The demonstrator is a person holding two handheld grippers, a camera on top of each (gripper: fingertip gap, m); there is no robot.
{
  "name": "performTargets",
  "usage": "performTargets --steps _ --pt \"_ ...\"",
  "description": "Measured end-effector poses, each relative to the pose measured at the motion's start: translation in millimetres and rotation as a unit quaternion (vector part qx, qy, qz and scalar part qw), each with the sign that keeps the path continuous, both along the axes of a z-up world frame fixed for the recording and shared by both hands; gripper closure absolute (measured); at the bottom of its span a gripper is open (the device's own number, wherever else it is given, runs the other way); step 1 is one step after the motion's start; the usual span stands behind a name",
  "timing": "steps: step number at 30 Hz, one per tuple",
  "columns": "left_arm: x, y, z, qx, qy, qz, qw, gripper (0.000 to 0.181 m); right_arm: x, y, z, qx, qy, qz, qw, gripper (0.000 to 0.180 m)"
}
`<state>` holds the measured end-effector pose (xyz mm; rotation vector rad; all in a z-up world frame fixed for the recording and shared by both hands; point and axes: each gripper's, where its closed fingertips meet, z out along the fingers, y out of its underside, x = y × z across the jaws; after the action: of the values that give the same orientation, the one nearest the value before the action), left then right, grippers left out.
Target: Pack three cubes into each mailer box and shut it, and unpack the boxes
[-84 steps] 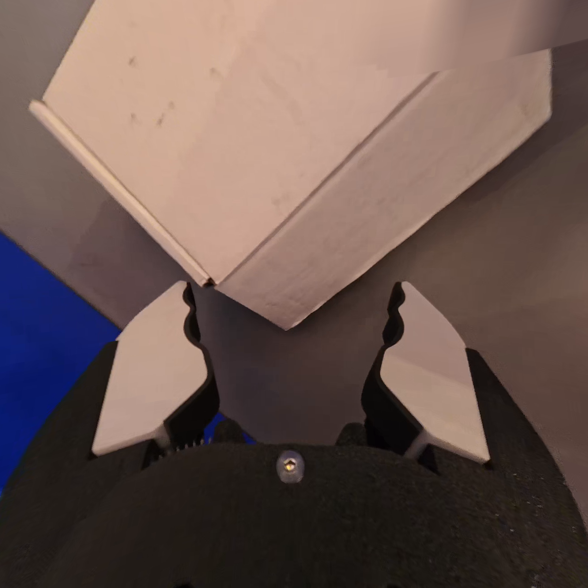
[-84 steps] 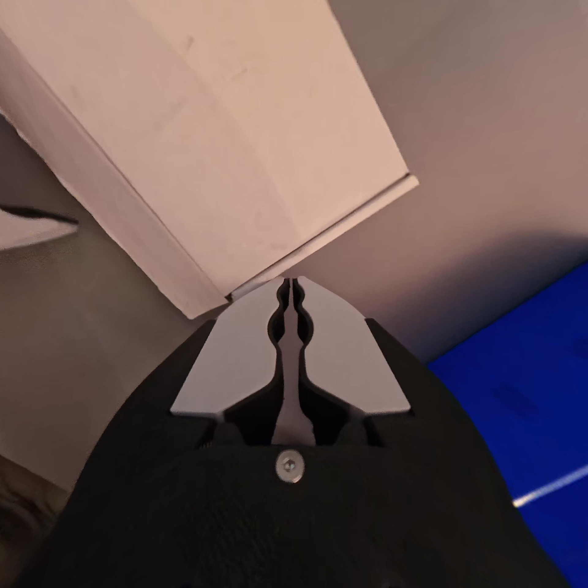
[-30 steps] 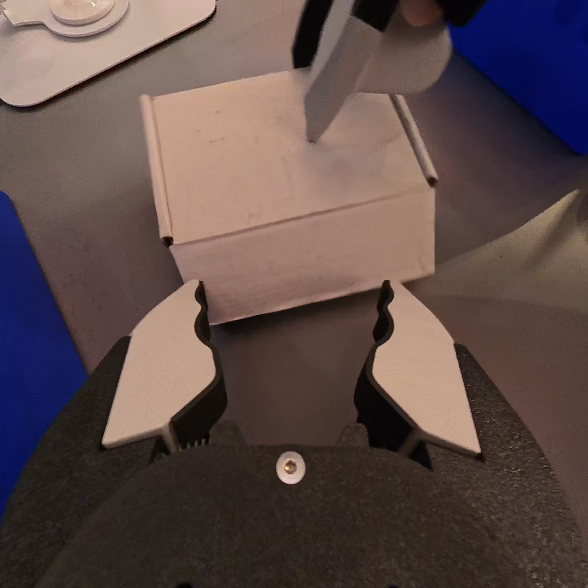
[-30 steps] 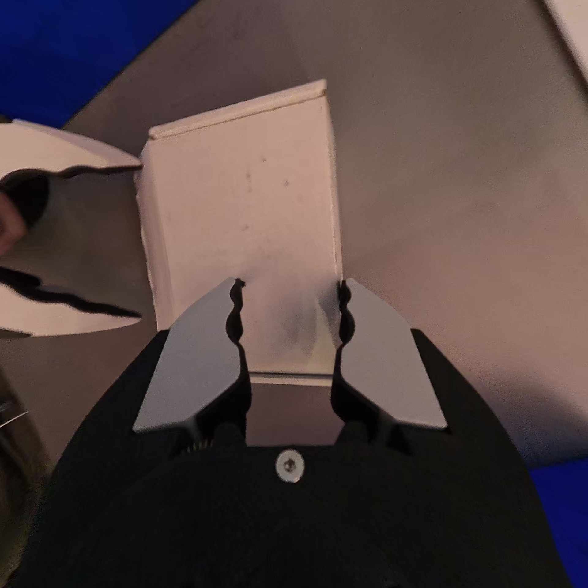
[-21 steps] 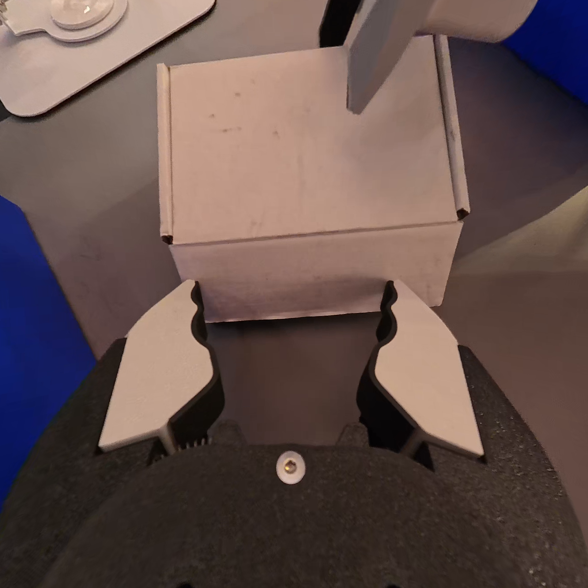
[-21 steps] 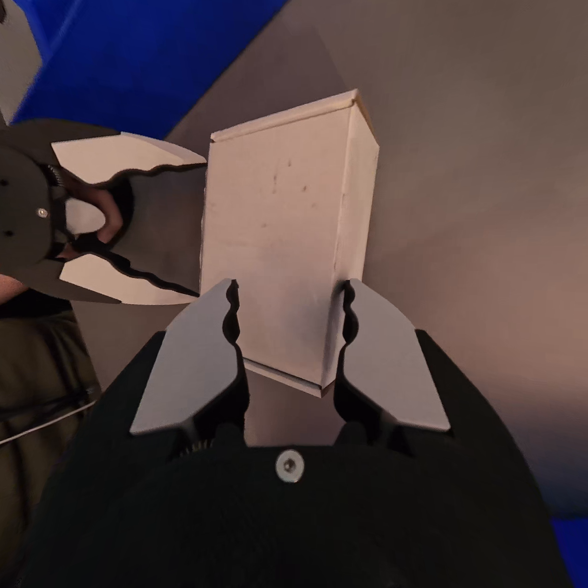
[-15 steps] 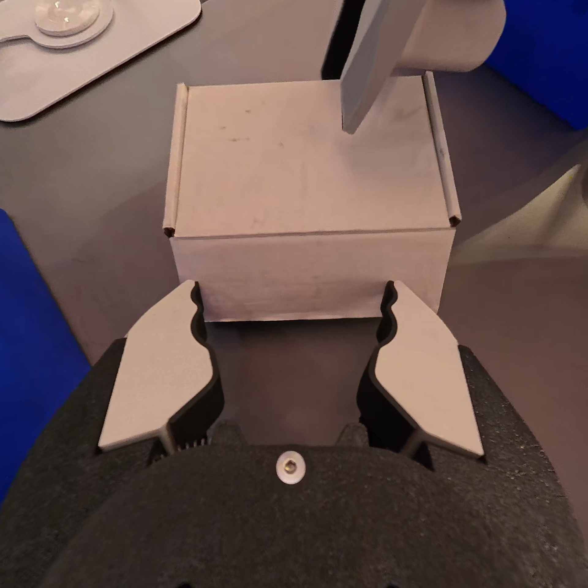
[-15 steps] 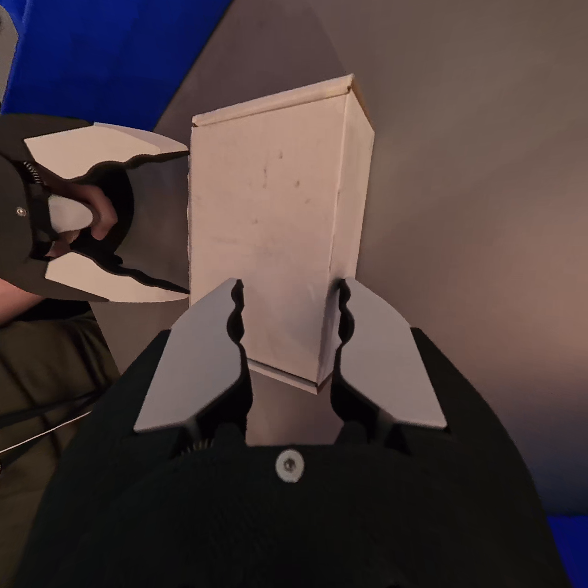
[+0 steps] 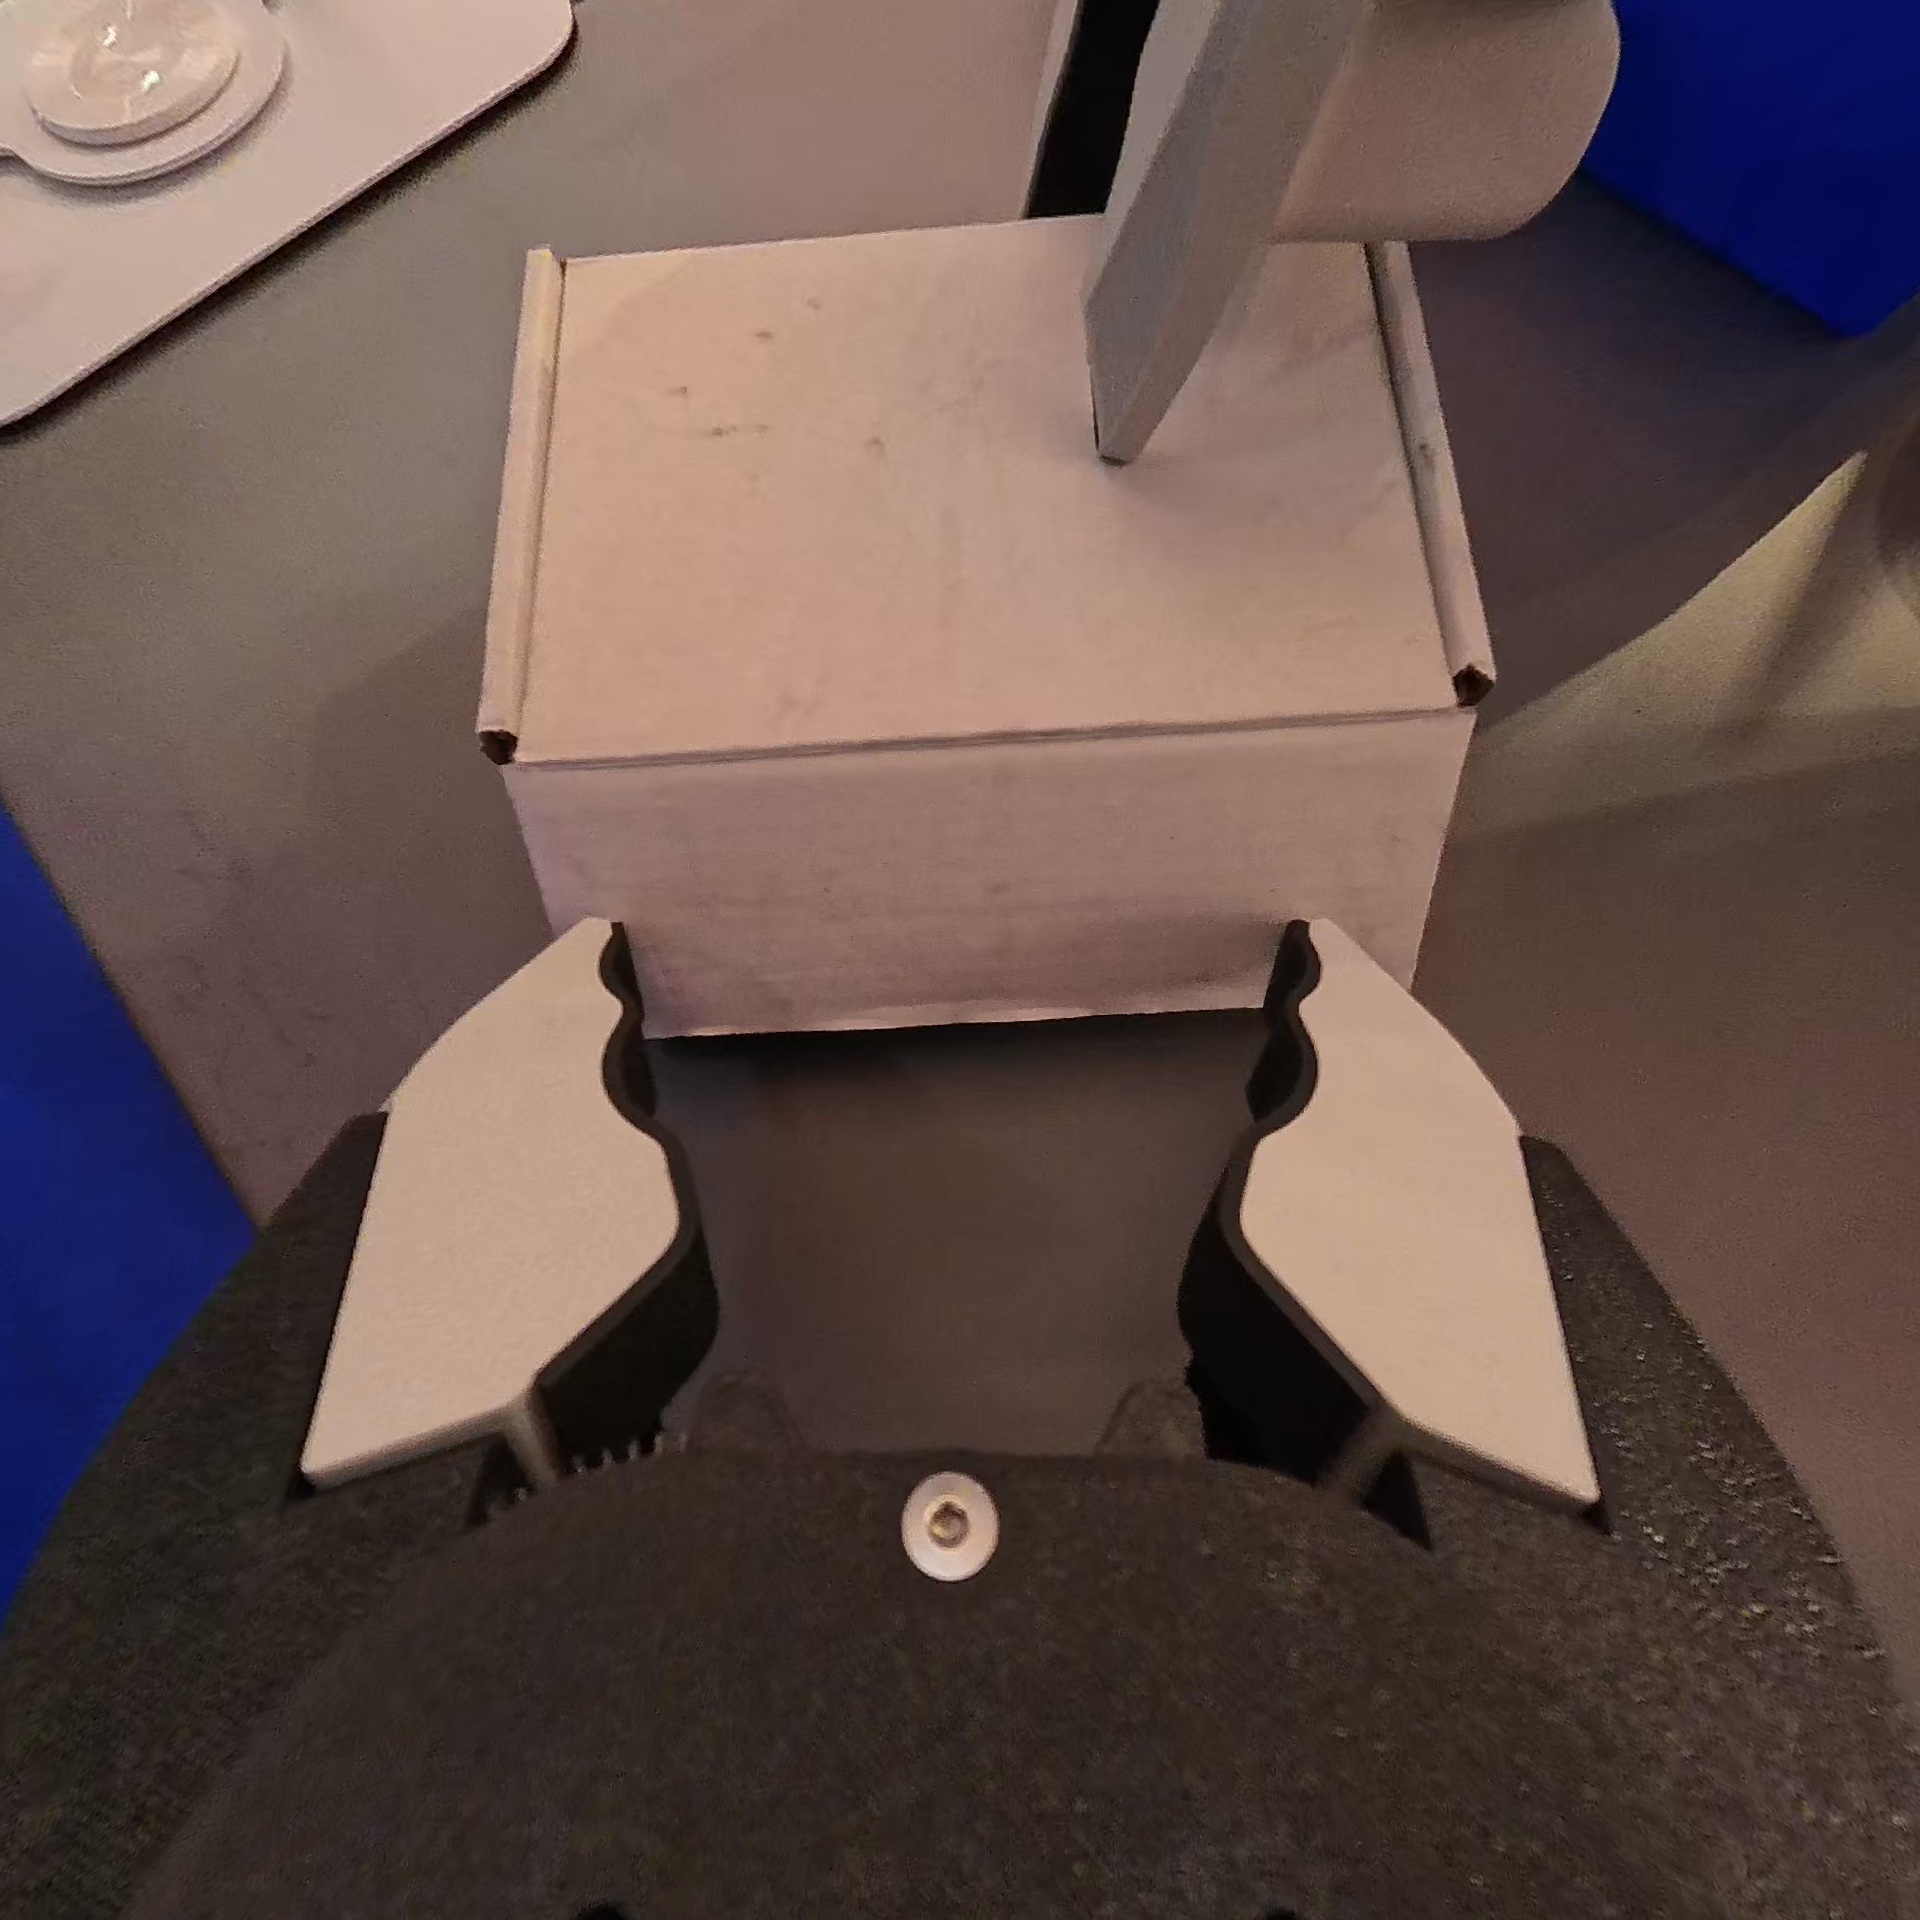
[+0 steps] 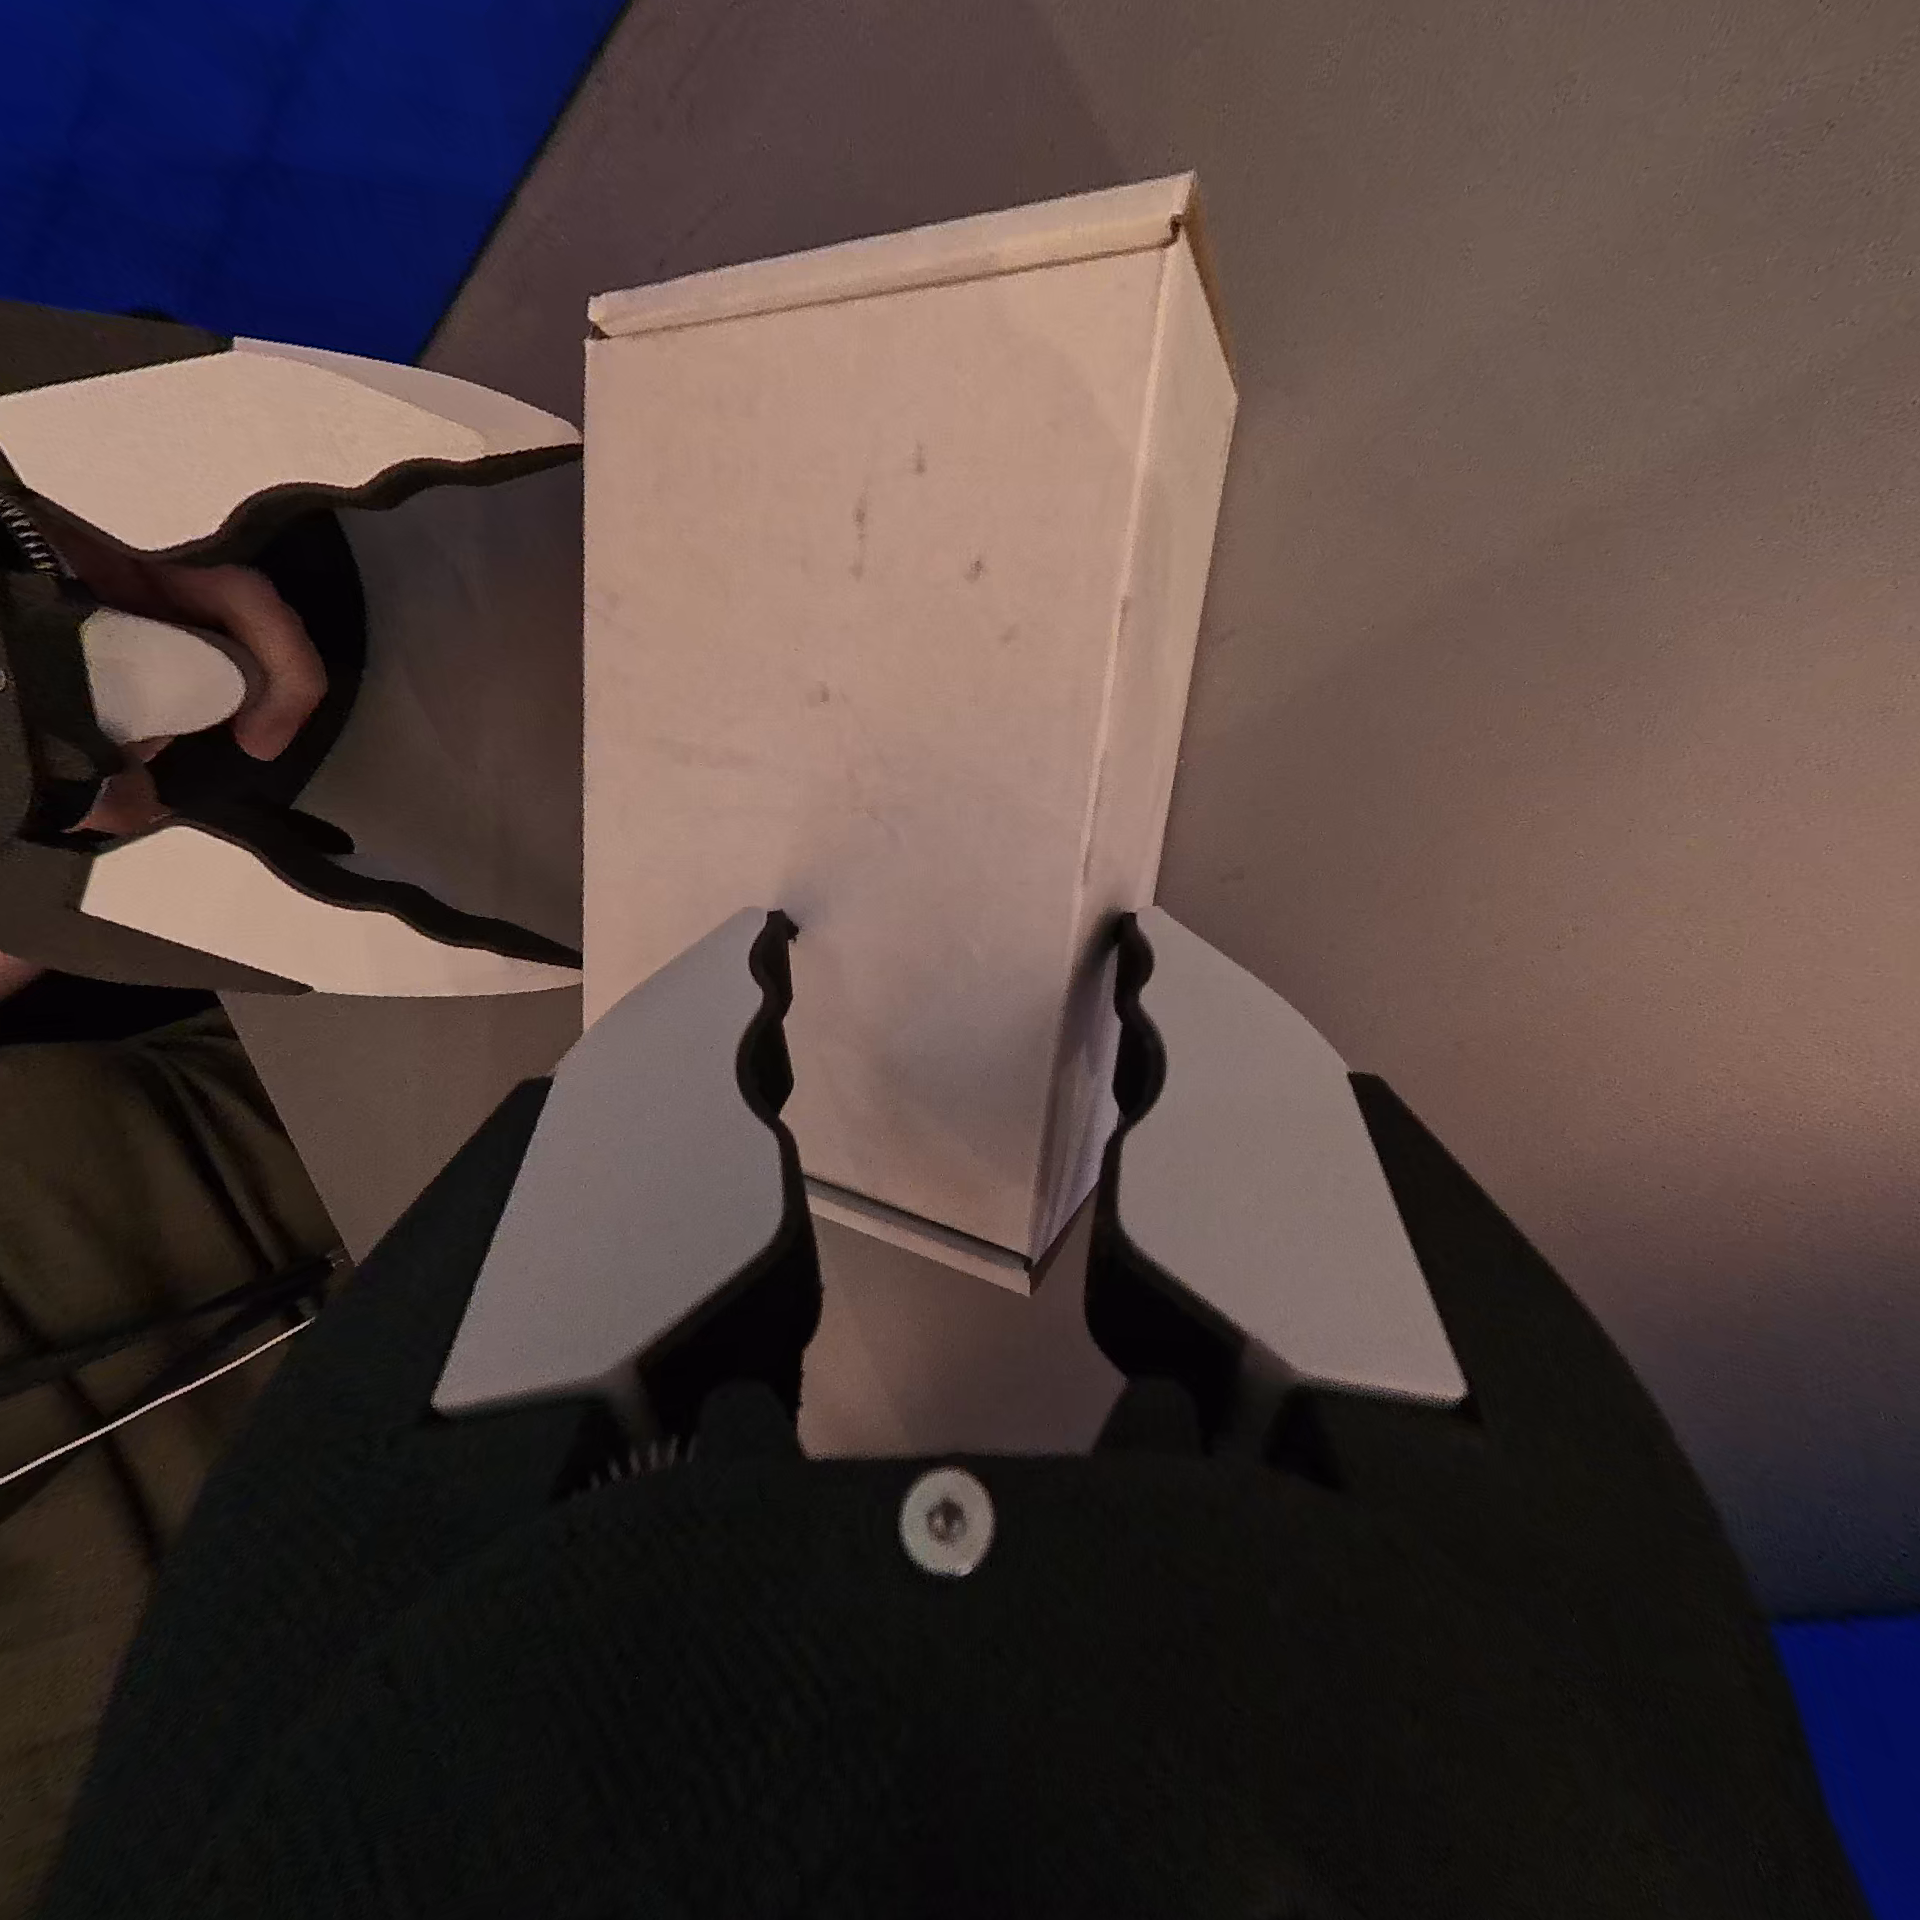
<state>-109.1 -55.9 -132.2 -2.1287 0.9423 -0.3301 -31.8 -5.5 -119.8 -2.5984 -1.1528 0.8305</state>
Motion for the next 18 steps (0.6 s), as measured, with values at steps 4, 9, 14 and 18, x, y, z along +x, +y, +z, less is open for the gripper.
performTargets --steps 4,9,14,18 --pt "1.0 1.2 -1.2 0.001 -0.003 0.0 1.0 0.067 0.0 0.3 -0.4 -0.002 0.003 0.001 1.0 0.118" --pt "3.3 2.4 -2.8 0.008 -0.012 -0.001 1.0 0.067 -0.4 0.5 -0.7 -0.001 0.004 0.003 1.0 0.118" --pt "5.2 3.3 -3.3 0.01 -0.021 0.003 1.0 0.065 -0.4 0.6 -0.9 -0.002 0.006 0.001 1.0 0.118" --pt "7.1 5.0 -4.9 0.014 -0.023 0.006 1.0 0.065 -0.6 0.6 -1.0 -0.002 0.007 -0.001 1.0 0.118"
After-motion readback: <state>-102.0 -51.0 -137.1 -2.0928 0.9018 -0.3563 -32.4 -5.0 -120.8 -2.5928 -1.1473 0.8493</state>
